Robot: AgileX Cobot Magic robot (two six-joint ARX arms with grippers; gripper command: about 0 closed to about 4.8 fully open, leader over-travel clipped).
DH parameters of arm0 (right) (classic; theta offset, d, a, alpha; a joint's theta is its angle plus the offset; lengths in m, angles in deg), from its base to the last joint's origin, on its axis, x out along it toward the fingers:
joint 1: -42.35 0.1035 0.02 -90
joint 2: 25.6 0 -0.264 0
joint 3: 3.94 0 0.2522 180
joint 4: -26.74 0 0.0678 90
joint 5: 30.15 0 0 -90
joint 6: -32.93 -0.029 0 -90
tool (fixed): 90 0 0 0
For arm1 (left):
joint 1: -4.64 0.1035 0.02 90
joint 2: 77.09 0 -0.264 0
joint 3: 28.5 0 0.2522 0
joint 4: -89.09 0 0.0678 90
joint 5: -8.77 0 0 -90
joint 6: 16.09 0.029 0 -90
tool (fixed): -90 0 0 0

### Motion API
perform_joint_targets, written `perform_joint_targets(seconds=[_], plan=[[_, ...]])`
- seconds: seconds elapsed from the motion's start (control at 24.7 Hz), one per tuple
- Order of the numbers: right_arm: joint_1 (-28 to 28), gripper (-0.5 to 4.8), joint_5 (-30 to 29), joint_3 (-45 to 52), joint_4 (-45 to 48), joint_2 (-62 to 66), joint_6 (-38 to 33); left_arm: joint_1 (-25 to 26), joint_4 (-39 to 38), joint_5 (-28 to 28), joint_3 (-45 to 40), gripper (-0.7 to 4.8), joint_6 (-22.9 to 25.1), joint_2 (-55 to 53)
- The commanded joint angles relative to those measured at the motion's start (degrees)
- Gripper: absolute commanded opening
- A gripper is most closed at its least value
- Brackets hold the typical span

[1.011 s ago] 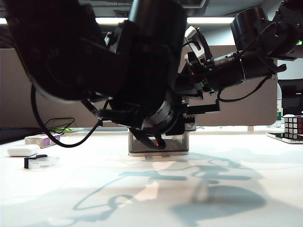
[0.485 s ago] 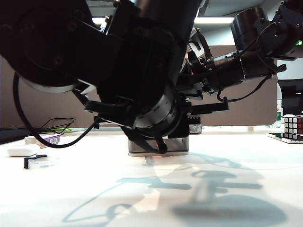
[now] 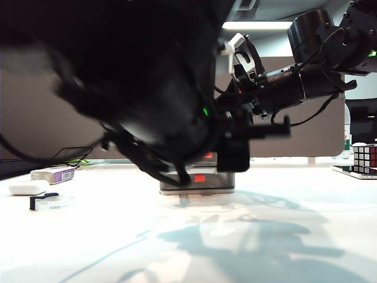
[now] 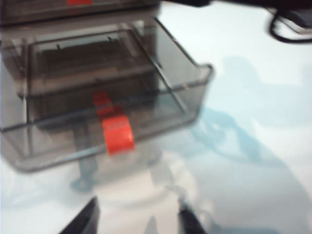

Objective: Open the second layer of the drawer on the table, pick up the transparent tape on the table and put it in, and finally close the drawer.

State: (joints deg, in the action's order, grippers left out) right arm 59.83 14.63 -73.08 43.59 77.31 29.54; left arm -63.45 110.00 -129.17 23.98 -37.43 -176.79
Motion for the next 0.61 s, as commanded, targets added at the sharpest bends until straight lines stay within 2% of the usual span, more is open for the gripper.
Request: perform_joint_targets(seconds=[0.04,0.12,0.2,0.36,0.44,0.61], plan=[[0.0,-0.05,-1.2,-0.2,0.5,-0.2,-0.1,-0.8,-9.9,2.4,-3.6,2.1,-1.5,9.4],[0.0,-0.05,-1.4,-0.2,0.4,-0.2,-0.5,-0.7,-17.7,6.0,-5.5,2.1,-1.6,16.3],[0.0,-0.05,-1.5,-0.2,0.5,-0.2,-1.1,1.2,-34.9,13.9,-6.5,2.11,0.9,29.7],[0.0,-0.05,-2.5,-0.2,0.5,-0.2,-1.2,4.9,-47.5,19.5,-6.5,2.11,7.0,40.2],[0.0,-0.05,-3.3,-0.2,0.5,-0.2,-2.5,10.4,-55.7,23.3,-6.5,2.12,11.6,45.7],[0.0,-0.05,-5.1,-0.2,0.6,-0.3,-3.0,22.1,-61.4,34.1,-6.5,2.16,18.7,49.4]])
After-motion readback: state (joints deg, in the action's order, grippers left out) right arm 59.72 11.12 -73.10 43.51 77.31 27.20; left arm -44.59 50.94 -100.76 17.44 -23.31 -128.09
